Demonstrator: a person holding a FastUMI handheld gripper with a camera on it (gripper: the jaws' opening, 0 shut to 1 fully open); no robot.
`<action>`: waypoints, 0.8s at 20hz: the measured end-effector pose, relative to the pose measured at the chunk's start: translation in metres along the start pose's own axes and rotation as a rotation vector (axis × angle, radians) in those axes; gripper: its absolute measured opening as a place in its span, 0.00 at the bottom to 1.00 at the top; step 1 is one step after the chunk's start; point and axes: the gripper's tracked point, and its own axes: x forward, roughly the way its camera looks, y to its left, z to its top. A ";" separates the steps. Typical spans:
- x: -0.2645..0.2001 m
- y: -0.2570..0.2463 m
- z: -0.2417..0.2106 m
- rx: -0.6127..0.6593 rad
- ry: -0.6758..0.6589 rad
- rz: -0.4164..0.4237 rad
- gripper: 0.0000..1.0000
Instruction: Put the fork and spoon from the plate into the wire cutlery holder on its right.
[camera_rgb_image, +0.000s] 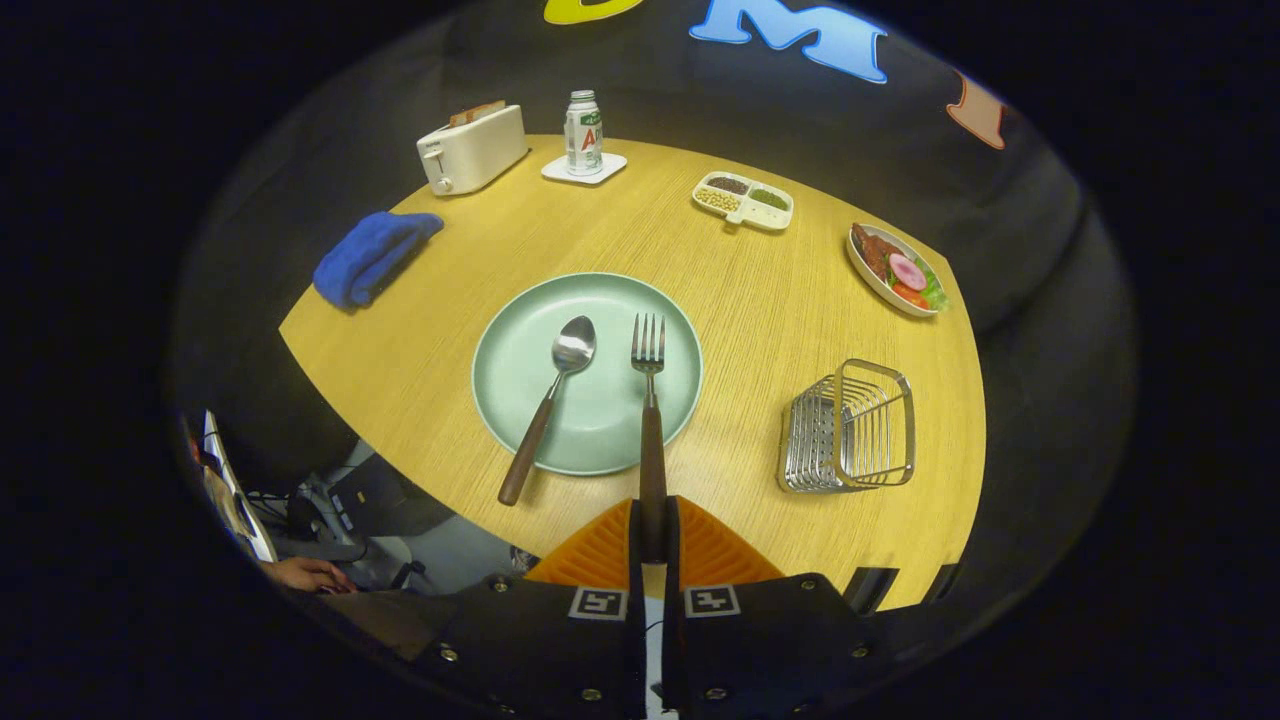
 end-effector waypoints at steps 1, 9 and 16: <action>-0.009 -0.006 -0.001 -0.008 0.018 0.004 0.06; -0.058 -0.060 -0.017 -0.068 0.124 -0.009 0.07; -0.091 -0.113 -0.031 -0.067 0.198 -0.044 0.06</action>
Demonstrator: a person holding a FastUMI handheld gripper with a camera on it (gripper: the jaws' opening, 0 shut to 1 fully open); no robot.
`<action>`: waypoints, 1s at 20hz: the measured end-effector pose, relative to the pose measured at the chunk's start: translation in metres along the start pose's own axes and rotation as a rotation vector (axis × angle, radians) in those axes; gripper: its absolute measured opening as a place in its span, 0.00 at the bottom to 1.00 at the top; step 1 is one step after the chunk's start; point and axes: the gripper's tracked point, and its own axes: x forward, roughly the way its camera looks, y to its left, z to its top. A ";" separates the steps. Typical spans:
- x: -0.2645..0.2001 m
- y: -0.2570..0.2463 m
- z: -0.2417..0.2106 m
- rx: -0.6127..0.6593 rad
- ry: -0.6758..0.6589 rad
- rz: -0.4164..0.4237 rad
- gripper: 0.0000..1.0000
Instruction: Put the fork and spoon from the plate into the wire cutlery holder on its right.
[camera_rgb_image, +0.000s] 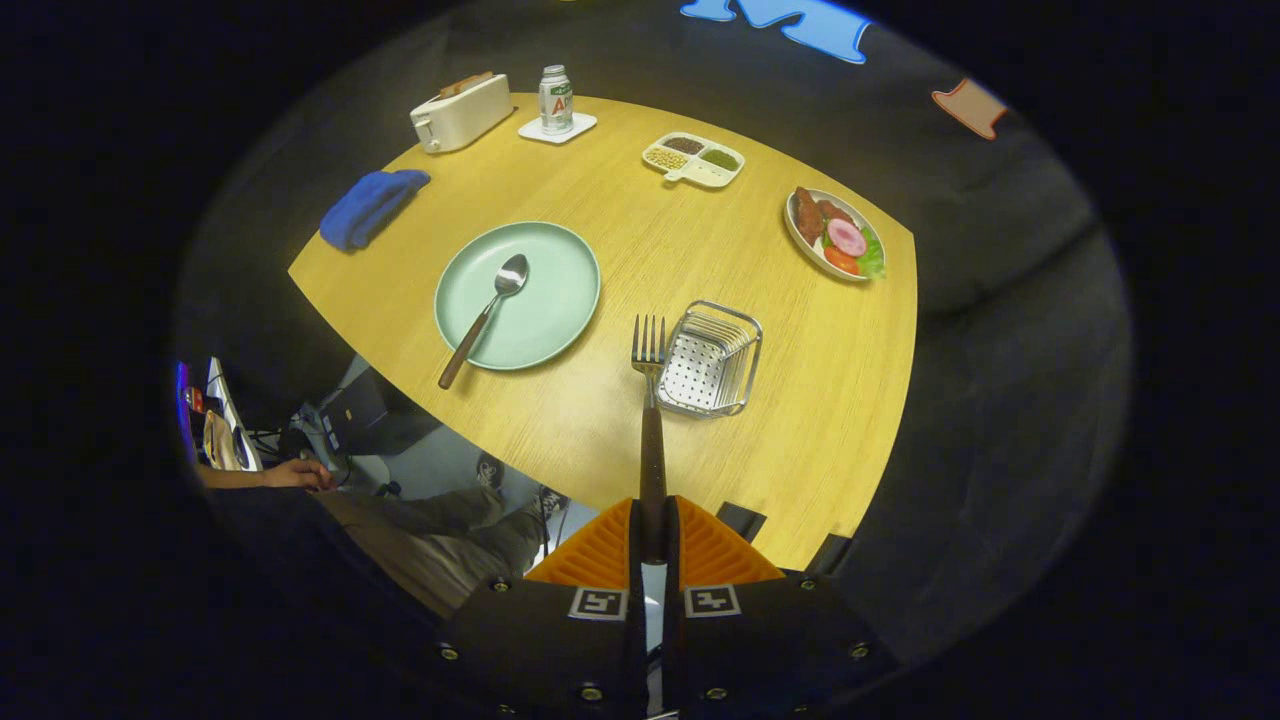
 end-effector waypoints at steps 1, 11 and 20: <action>-0.002 -0.005 0.000 0.011 0.006 0.003 0.06; 0.026 -0.037 -0.001 0.117 0.112 0.025 0.07; 0.058 -0.044 0.014 0.075 0.189 0.006 0.07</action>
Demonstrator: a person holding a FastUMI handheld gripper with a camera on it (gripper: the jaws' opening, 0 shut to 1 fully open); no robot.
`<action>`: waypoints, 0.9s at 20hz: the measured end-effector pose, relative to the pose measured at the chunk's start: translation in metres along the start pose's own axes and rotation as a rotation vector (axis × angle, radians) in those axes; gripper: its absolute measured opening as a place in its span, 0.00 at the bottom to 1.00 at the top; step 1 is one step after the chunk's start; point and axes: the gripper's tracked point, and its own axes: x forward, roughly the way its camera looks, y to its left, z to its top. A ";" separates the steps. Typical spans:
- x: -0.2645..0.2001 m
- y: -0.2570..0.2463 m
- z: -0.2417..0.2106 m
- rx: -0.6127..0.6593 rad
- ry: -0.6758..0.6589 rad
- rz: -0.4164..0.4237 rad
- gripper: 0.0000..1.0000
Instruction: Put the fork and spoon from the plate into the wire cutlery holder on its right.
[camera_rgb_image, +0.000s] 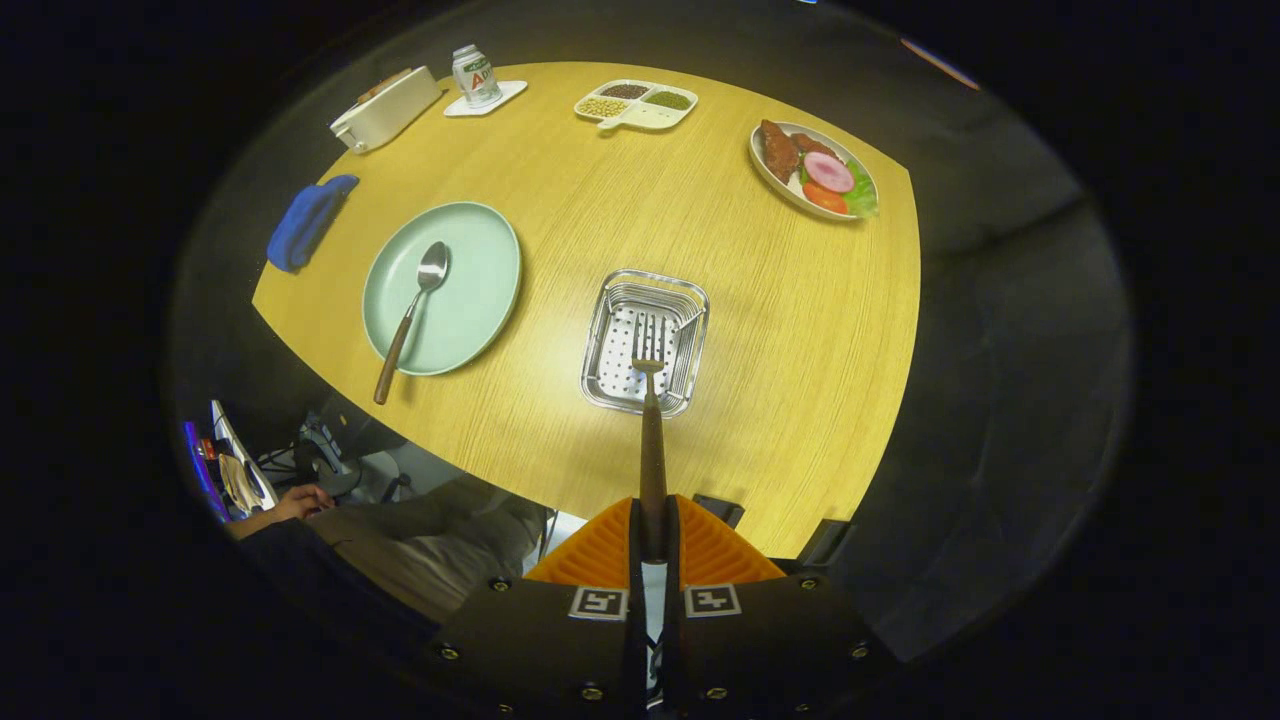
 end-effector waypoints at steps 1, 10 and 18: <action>0.003 0.000 0.001 -0.001 0.012 -0.003 0.07; 0.019 -0.002 0.020 -0.004 0.034 -0.007 0.11; -0.017 -0.022 0.042 0.086 -0.123 -0.040 0.21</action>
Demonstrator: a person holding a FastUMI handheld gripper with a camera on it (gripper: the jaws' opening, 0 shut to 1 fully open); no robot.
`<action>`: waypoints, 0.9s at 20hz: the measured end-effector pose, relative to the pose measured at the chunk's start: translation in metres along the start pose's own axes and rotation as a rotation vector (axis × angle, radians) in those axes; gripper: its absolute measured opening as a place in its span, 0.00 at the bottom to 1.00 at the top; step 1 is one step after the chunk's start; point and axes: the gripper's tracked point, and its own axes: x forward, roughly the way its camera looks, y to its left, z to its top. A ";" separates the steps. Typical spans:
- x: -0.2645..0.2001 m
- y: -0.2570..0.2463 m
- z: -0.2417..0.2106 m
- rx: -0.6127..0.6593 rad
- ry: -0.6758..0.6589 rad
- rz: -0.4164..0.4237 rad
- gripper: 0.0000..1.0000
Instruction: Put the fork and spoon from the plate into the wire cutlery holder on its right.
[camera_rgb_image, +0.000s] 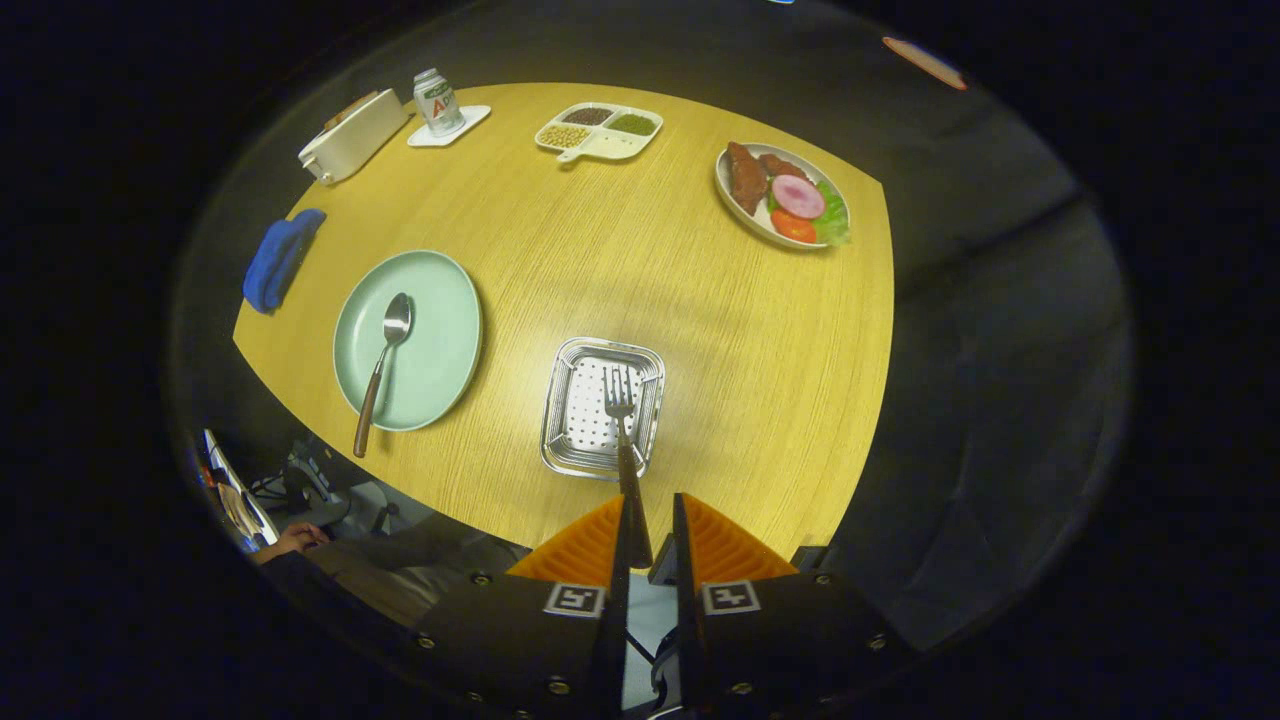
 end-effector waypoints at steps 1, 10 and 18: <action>-0.006 0.001 0.001 0.011 -0.027 0.003 0.31; -0.036 0.056 -0.012 0.021 -0.175 0.052 0.32; -0.025 0.123 -0.015 0.034 -0.273 0.117 0.36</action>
